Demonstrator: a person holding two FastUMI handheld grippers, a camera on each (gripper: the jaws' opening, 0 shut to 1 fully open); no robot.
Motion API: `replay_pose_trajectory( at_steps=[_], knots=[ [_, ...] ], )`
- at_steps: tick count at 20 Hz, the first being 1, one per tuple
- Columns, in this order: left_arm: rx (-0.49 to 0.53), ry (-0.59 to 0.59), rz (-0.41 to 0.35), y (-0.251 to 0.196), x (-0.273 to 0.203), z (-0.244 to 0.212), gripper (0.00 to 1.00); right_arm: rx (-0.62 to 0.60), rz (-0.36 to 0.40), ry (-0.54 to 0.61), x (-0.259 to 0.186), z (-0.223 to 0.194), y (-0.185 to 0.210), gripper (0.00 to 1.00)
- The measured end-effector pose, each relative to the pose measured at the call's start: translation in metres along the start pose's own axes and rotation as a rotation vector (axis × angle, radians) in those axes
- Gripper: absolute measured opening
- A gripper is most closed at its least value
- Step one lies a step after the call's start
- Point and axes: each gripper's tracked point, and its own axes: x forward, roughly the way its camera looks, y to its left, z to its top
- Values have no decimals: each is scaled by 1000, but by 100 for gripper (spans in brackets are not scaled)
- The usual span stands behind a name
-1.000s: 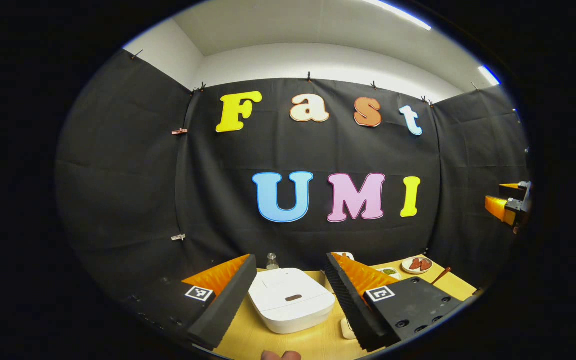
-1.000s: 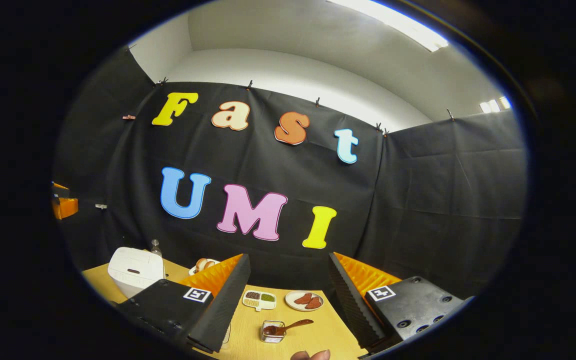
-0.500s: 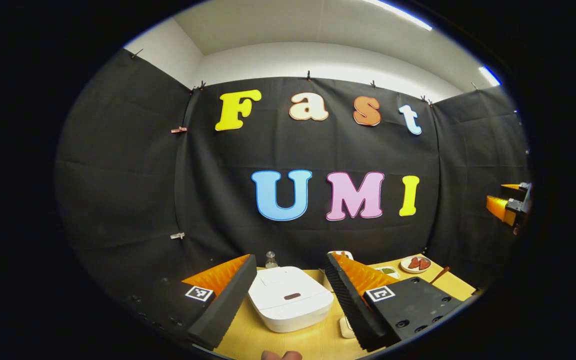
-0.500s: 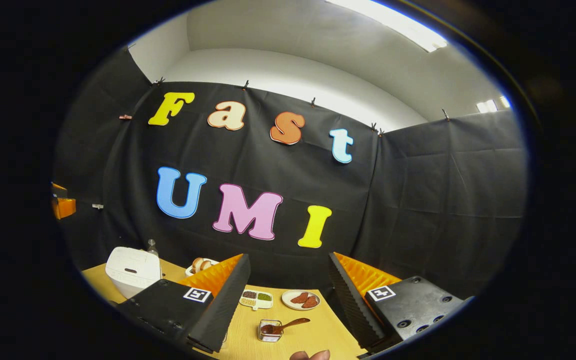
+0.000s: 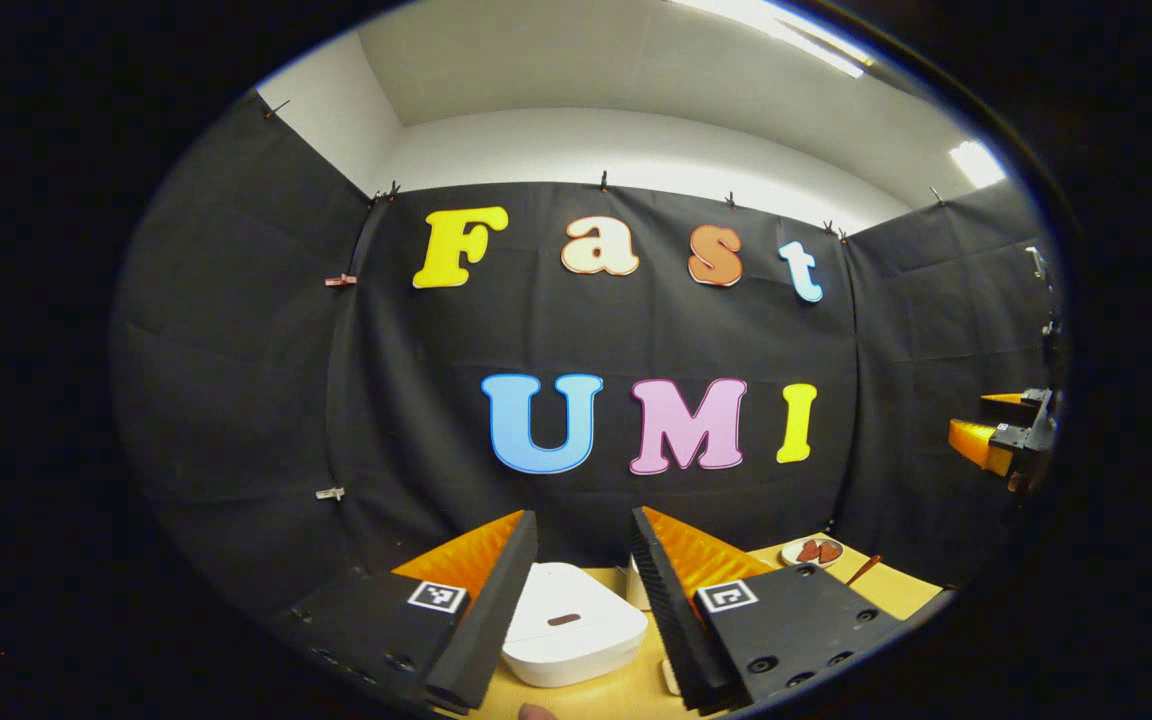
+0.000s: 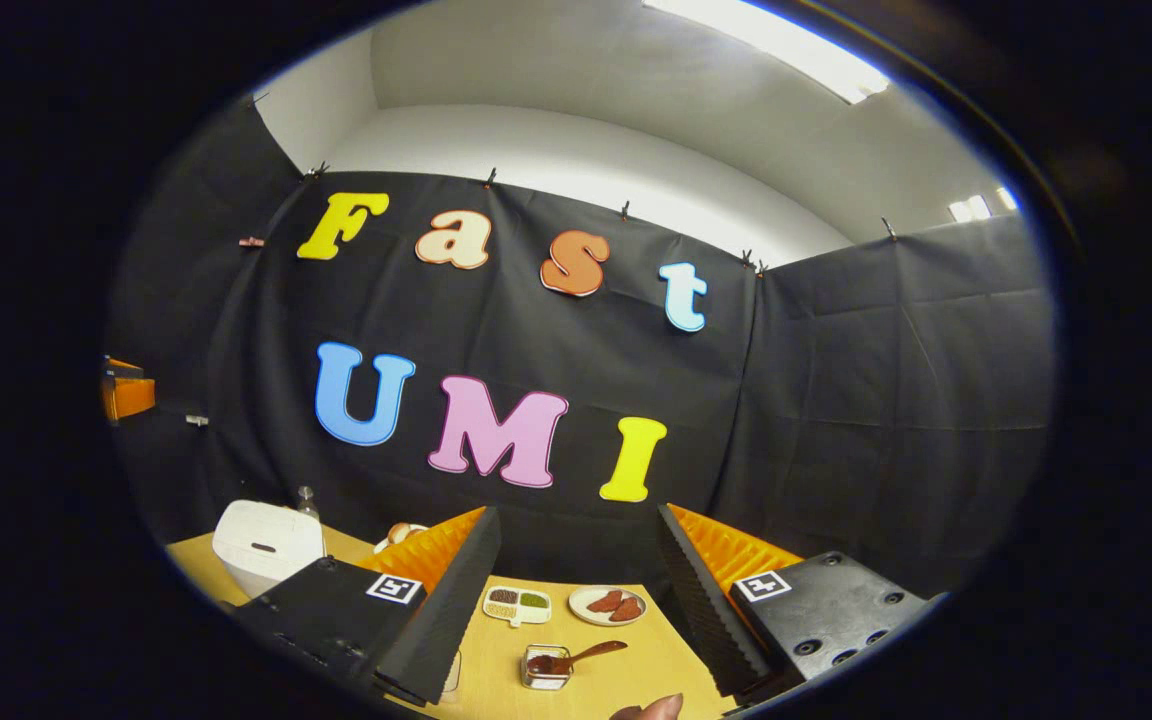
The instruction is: Close the left gripper, press the button to open the rice cooker; take a wooden spoon from the chopstick holder with the right hand, scoop a spoonful of rice and pour it into the rice cooker, then put the wooden spoon back into the chopstick holder.
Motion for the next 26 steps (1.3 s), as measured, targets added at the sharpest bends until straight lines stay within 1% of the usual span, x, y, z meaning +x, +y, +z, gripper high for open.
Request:
replay_pose_trajectory(
  at_steps=[1,2,3,5,6,7,8,10,11,12,14,15,17,18,20,22,24,26],
  knots=[
    [0,-1,-18,-3,1,-1,64,2,-18,-39,1,10,-5,97],
    [-7,4,-34,-5,3,-1,54,-5,-18,-62,3,16,-4,97],
    [-20,14,-52,-8,5,-4,52,-17,-12,-70,3,14,1,97],
    [-57,23,-88,-15,9,-9,27,-9,6,-51,5,11,6,97],
    [-71,23,-91,-14,11,-9,18,28,11,-36,7,9,8,97],
    [-80,23,-92,-11,13,-12,14,61,0,-19,8,6,6,97],
    [-86,26,-108,-12,14,-14,8,94,-11,-2,10,1,3,97],
    [-102,36,-142,-13,19,-22,7,128,-1,37,12,-9,7,97],
    [-102,45,-153,-10,22,-29,8,126,11,56,13,-15,7,97],
    [-99,59,-166,-8,26,-36,7,103,14,73,14,-22,7,97],
    [-91,100,-198,-5,38,-55,7,6,-32,74,17,-27,-8,98],
    [-89,130,-212,-3,42,-68,7,-25,-24,70,16,-27,-5,98],
    [-106,198,-239,2,59,-96,7,-5,15,82,14,-30,10,97],
    [-116,236,-254,4,67,-110,7,5,16,88,14,-33,11,97],
    [-124,331,-286,8,84,-144,7,-7,-7,97,14,-39,5,97],
    [-125,439,-305,13,99,-185,7,9,-3,109,13,-43,9,97],
    [-141,530,-315,17,115,-220,7,24,-8,120,11,-46,9,97],
    [-140,594,-318,23,130,-248,7,11,-19,122,11,-46,8,98]
  ],
)
